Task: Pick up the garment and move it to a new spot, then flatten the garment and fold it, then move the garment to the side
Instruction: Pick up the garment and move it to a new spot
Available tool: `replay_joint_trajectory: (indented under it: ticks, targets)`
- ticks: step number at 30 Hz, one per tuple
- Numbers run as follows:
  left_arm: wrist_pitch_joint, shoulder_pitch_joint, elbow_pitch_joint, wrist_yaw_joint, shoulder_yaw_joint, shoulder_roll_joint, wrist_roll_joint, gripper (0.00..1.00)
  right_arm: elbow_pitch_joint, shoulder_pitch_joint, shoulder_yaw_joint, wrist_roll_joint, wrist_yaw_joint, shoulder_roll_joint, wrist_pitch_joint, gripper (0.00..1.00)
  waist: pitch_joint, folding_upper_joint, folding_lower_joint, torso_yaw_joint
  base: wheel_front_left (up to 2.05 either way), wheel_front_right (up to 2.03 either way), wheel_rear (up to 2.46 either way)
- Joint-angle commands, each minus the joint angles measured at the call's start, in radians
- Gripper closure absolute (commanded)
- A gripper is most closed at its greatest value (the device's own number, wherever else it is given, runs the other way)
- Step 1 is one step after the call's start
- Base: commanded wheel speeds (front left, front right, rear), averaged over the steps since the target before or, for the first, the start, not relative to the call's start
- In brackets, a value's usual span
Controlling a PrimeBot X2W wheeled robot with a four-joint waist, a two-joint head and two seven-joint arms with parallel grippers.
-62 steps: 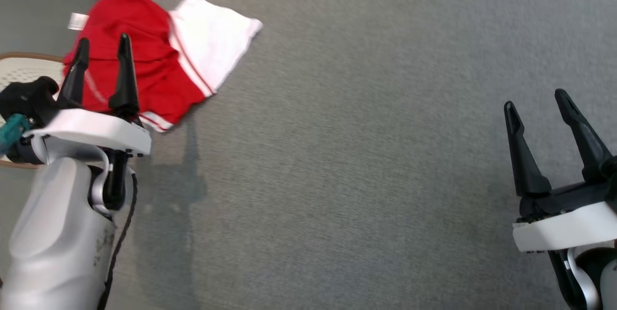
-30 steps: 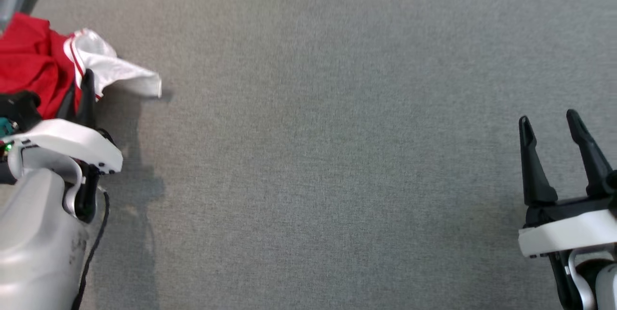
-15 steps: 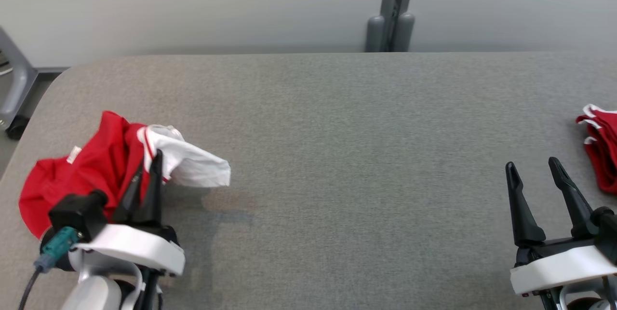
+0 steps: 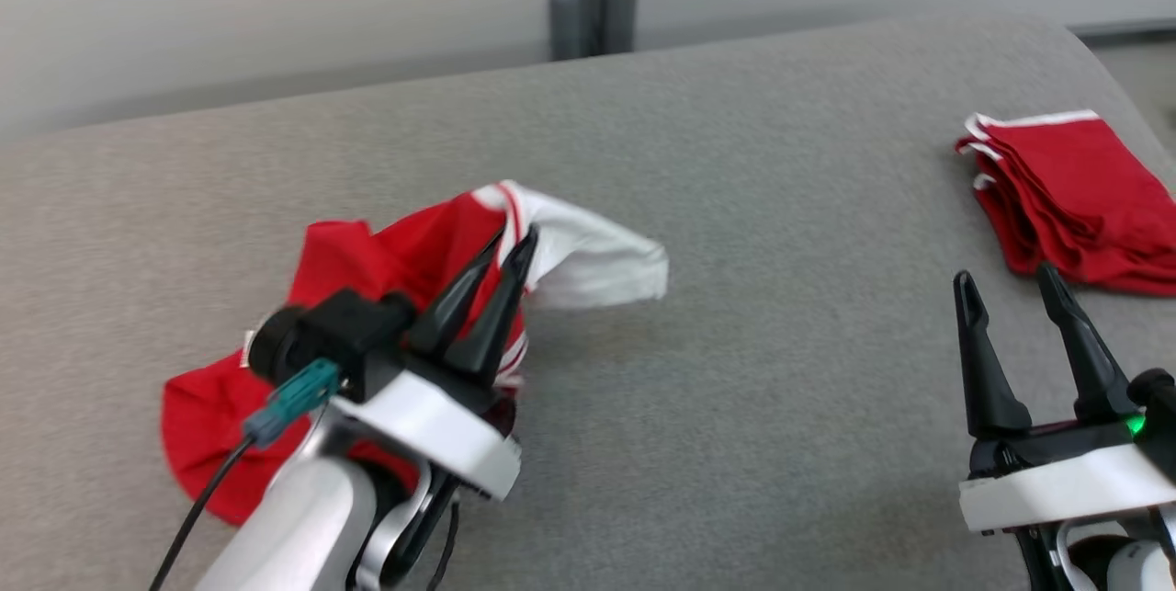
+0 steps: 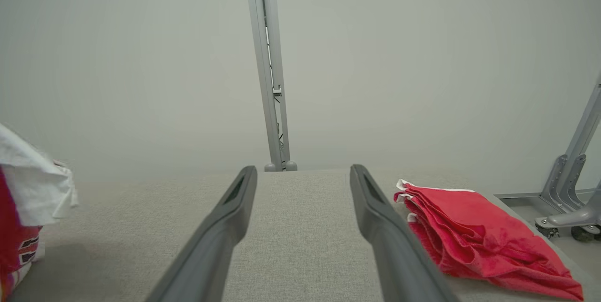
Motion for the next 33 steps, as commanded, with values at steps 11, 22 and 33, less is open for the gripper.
replay_joint_trajectory:
  ticks: [11,22,33]
  targets:
    - [0.049,-0.255,0.103,-0.081,-0.073,-0.037,0.059,1.00,0.081,-0.065,0.019,0.096,0.000,-0.002,-0.118,0.00,0.228,-0.0001,0.0000,-0.262,0.00,0.00,0.00]
    - [-0.042,-0.207,0.208,-0.080,-0.082,-0.037,0.059,0.00,0.163,-0.100,0.018,0.095,0.000,-0.003,-0.170,0.00,0.217,-0.0001,0.0000,-0.197,0.00,0.00,0.00]
    - [-0.203,-0.115,0.248,0.019,0.083,-0.009,-0.006,0.00,0.140,-0.090,-0.012,0.026,0.000,-0.004,-0.098,0.00,0.106,-0.0001,0.0000,0.014,0.00,0.00,0.00]
